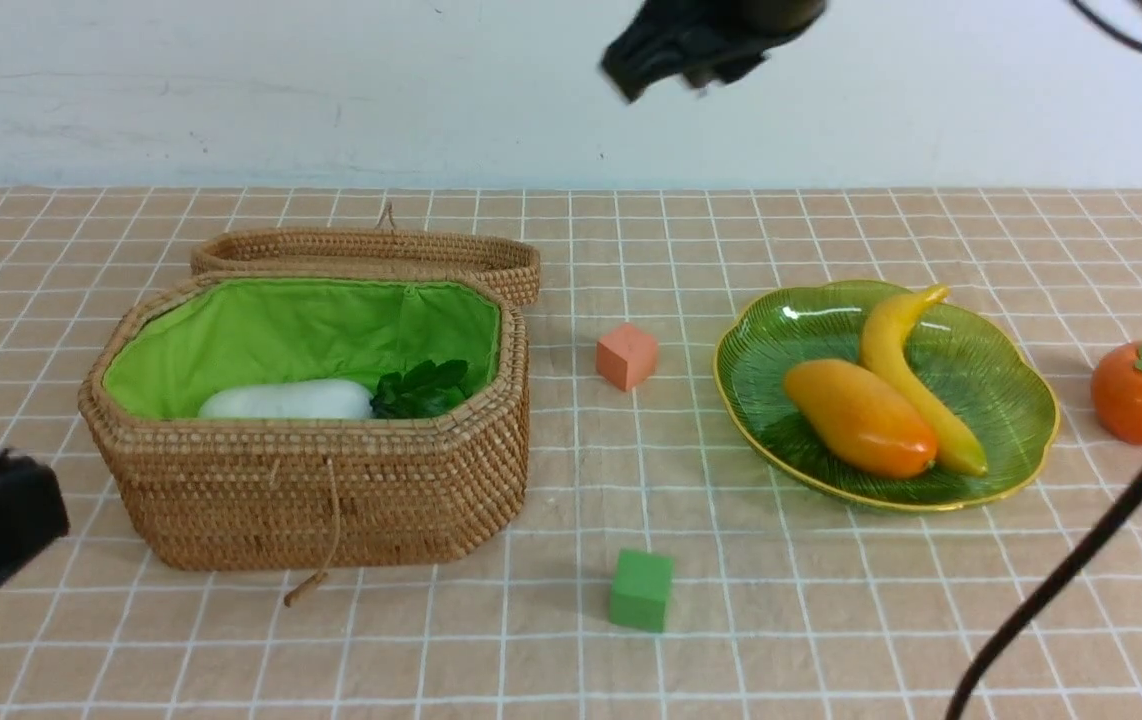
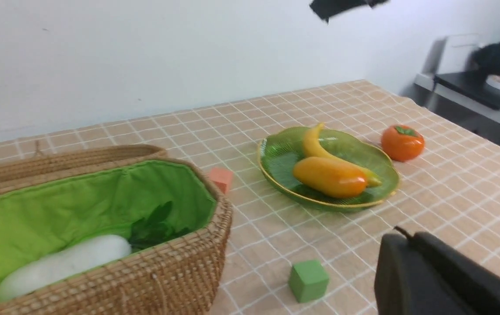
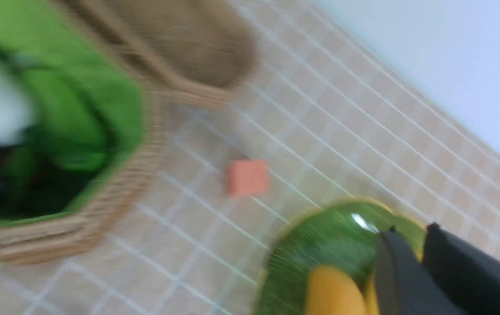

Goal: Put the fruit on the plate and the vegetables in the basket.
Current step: Grab a tomato with your right arm and place it on the plate on the right.

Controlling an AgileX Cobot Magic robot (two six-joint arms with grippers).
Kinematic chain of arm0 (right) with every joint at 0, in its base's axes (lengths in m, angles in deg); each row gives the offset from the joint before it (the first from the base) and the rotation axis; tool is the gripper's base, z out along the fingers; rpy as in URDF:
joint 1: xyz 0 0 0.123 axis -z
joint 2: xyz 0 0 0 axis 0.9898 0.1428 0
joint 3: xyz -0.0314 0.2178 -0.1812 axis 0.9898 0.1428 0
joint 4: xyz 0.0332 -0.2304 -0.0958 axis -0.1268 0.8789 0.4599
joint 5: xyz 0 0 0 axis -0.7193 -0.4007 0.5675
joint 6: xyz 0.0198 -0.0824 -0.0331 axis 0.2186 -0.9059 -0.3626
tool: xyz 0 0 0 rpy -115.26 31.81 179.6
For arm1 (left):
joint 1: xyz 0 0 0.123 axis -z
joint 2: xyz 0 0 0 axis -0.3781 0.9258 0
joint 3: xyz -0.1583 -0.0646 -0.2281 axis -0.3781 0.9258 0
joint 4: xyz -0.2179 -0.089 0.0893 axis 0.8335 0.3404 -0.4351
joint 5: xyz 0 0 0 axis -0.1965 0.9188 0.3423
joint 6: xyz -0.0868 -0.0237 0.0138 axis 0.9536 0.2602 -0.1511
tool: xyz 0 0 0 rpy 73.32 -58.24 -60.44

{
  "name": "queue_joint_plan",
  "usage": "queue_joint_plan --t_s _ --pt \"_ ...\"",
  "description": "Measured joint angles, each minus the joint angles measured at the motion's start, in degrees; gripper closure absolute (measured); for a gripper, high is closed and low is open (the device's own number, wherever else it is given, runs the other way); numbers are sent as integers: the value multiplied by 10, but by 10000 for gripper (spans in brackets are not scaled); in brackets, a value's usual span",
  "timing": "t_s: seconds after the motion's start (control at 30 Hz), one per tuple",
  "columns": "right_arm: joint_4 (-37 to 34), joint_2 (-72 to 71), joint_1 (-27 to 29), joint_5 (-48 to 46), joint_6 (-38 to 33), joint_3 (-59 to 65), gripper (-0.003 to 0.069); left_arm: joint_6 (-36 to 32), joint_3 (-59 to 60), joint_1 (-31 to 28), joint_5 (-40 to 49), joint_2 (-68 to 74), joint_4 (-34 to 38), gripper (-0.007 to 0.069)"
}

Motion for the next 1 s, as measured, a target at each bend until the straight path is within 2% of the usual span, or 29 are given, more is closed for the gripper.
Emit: queue_joint_plan --t_s 0.1,0.2,0.27,0.33,0.37,0.47,0.53,0.6,0.63,0.7,0.83,1.0 --pt "-4 -48 93 1 48 84 659 -78 0 0 9 0 57 634" --pt "-49 -80 248 2 96 204 632 -149 0 0 24 0 105 634" --pt "-65 -80 285 3 104 222 613 -159 0 0 27 0 111 634" --pt "-107 -70 368 22 118 272 552 -174 0 0 29 0 119 634" --pt "-165 -54 427 56 124 312 468 -181 0 0 29 0 122 634" --pt "-215 -35 473 91 124 333 368 -187 0 0 29 0 122 634" --pt "-275 -2 527 135 114 340 193 -187 0 0 30 0 122 634" --pt "-289 8 540 148 108 340 141 -187 0 0 30 0 122 635" --pt "-312 27 559 169 95 340 54 -187 0 0 30 0 122 636" --pt "-338 51 575 185 76 340 -1 -187 0 0 30 0 122 636" --pt "-390 88 588 213 43 340 -22 -187 0 0 30 0 122 636" --pt "-483 135 594 244 -36 340 2 -187 0 0 30 0 122 636"
